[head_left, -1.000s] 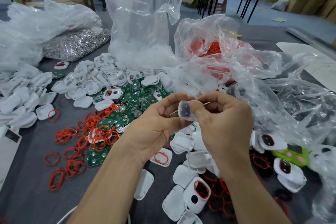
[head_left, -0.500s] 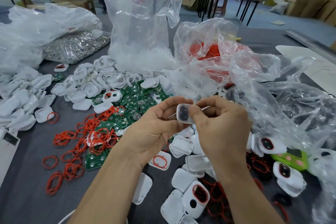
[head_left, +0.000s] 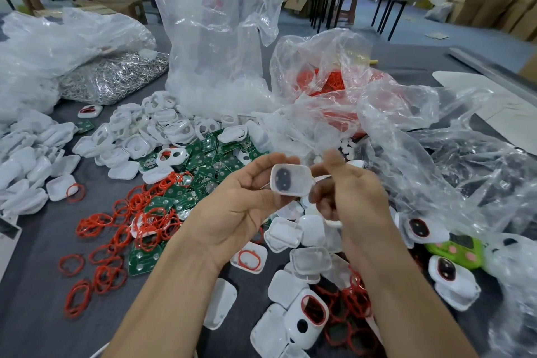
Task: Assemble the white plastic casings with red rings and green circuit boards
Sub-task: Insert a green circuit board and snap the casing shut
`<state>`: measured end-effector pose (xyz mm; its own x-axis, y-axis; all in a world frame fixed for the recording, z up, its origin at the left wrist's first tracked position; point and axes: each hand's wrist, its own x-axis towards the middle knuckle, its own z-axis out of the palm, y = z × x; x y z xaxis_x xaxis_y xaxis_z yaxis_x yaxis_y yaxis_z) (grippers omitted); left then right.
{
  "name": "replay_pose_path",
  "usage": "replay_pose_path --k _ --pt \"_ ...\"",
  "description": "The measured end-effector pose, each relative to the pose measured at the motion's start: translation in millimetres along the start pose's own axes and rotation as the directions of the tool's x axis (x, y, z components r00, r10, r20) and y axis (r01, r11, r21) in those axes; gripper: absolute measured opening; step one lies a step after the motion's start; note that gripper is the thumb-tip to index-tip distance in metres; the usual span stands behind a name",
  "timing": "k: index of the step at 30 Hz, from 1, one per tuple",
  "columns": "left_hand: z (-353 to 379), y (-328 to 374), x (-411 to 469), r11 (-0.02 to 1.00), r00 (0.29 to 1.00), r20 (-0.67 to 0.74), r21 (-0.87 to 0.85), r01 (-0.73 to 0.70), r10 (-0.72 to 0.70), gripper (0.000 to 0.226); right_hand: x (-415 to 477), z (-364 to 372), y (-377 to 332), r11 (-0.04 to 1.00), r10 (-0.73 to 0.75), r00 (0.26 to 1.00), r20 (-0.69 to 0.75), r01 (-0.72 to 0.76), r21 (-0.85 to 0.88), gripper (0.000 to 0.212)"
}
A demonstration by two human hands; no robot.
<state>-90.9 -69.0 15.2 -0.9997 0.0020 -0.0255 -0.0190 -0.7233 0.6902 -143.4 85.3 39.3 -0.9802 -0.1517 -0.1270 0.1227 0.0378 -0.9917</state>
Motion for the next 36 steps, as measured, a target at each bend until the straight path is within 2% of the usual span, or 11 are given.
replay_pose_path --k 2,8,14,19,22,26,30,34,36 --pt "1 0 0 1.0 1.0 -0.008 0.01 -0.007 0.007 0.049 5 -10 -2 0.993 0.054 0.998 0.032 -0.057 0.104 0.043" --pt "0 0 0 0.999 0.999 -0.033 0.021 -0.024 0.024 0.052 3 -18 -5 1.0 -0.008 0.973 0.229 0.007 0.006 0.015" --pt "0 -1 0 0.998 1.0 -0.028 0.063 -0.006 0.008 0.054 2 -8 4 0.987 -0.105 0.978 0.181 0.125 -0.104 0.005" --pt "1 0 -2 0.994 0.997 -0.075 0.113 0.009 -0.001 0.044 4 -5 7 0.981 -0.131 0.984 0.119 0.147 -0.128 0.006" --pt "6 -3 -2 0.972 0.977 -0.204 0.236 -0.005 0.054 0.026 3 -4 9 0.974 -0.139 0.983 0.124 0.159 -0.163 0.02" --pt "7 -7 0 0.925 0.926 -0.343 0.38 -0.019 0.16 0.024 0 -2 5 0.994 -0.042 0.979 0.199 0.062 -0.096 0.02" --pt "8 -6 0 0.902 0.907 -0.366 0.431 -0.034 0.209 0.024 1 -3 2 0.999 0.033 0.98 0.197 -0.027 -0.033 0.032" --pt "10 -7 0 0.88 0.905 -0.365 0.474 -0.021 0.218 0.025 1 -3 5 0.99 -0.001 0.979 0.204 0.03 -0.139 0.017" --pt "10 -8 -1 0.862 0.903 -0.362 0.507 -0.019 0.233 0.026 1 -2 7 0.973 -0.037 0.984 0.173 0.075 -0.22 0.016"
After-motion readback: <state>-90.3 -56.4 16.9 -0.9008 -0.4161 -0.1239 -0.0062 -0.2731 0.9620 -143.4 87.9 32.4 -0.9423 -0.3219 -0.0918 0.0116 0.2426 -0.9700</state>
